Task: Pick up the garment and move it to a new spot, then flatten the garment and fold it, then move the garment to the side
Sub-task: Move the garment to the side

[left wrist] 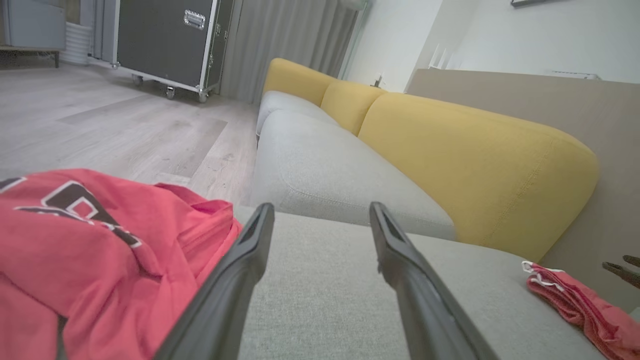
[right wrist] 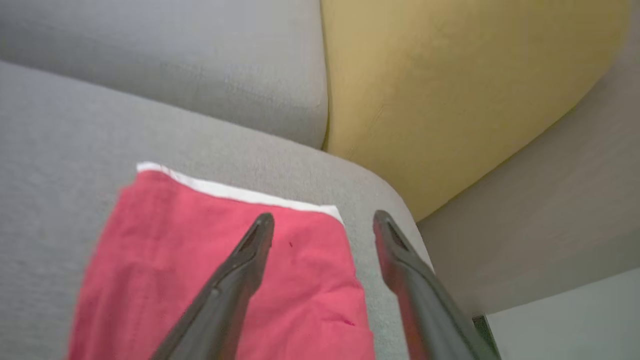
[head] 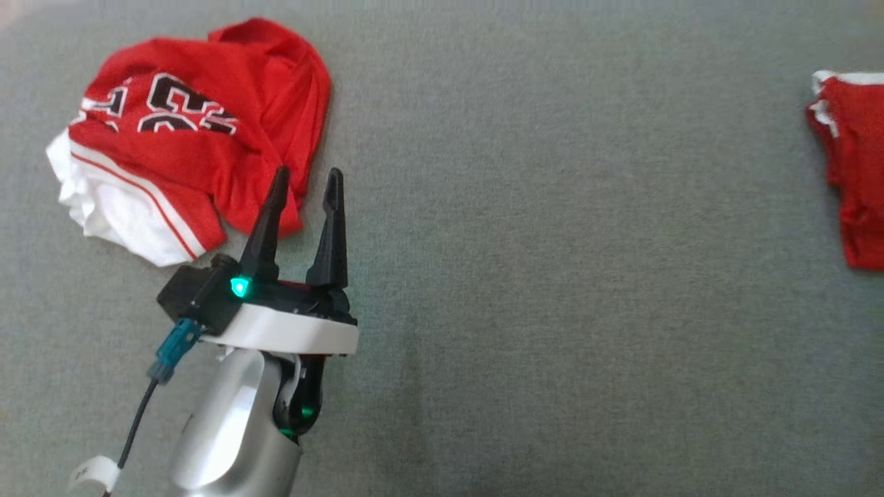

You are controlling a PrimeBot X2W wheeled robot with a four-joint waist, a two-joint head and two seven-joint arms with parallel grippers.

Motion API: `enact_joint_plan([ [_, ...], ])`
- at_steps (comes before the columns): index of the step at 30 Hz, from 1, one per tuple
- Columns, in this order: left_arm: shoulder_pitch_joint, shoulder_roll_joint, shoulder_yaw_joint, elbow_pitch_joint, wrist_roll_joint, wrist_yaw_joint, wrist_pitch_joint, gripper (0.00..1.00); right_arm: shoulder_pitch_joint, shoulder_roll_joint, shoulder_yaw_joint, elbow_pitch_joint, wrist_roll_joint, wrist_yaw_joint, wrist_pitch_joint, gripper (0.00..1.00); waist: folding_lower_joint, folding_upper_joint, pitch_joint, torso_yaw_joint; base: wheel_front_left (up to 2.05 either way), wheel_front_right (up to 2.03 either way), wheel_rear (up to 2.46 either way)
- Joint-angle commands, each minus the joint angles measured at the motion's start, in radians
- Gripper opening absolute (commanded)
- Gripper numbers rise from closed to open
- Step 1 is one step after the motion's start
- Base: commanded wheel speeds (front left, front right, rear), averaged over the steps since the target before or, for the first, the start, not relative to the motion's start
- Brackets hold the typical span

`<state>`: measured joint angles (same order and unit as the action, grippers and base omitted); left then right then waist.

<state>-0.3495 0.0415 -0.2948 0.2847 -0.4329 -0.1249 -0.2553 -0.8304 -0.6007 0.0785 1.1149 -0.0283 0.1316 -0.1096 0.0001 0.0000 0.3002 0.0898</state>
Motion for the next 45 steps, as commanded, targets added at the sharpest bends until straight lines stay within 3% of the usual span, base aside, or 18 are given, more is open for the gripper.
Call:
enact_joint_plan([
  [1, -0.004, 0.009, 0.039, -0.029, 0.003, -0.006, -0.006, 1.0, 0.007, 0.015, -0.009, -0.042, -0.01, -0.001, -0.033, 1.0, -0.0001, 0.0, -0.047, -0.017, 0.0, 0.0, 0.0],
  [9, 0.074, 0.009, 0.09, -0.039, 0.019, -0.006, -0.006, 1.0, 0.067, 0.224, -0.071, -0.179, 0.016, -0.001, -0.122, 1.0, -0.0001, 0.0, -0.198, -0.055, 0.0, 0.0, 0.0],
  [16, 0.153, 0.009, 0.142, -0.06, 0.026, -0.006, -0.006, 1.0, 0.19, 0.421, -0.055, -0.409, 0.126, -0.001, -0.148, 1.0, -0.0001, 0.0, -0.288, -0.074, 0.0, 0.0, 0.0],
  [21, 0.195, 0.009, 0.153, -0.067, 0.034, -0.006, -0.006, 1.0, 0.342, 0.518, -0.065, -0.585, 0.174, -0.001, -0.151, 1.0, -0.0001, 0.0, -0.317, -0.072, 0.0, 0.0, 0.0],
  [32, 0.274, 0.009, 0.18, -0.07, 0.044, -0.006, -0.006, 1.0, 0.688, 0.55, -0.033, -0.787, 0.264, -0.001, -0.152, 1.0, -0.0001, 0.0, -0.334, -0.07, 0.0, 0.0, 0.0],
  [45, 0.286, 0.009, 0.182, -0.057, 0.05, -0.006, -0.006, 1.0, 0.721, 0.55, -0.027, -0.825, 0.227, -0.001, -0.152, 1.0, -0.0001, 0.0, -0.336, -0.067, 0.0, 0.0, 0.0],
])
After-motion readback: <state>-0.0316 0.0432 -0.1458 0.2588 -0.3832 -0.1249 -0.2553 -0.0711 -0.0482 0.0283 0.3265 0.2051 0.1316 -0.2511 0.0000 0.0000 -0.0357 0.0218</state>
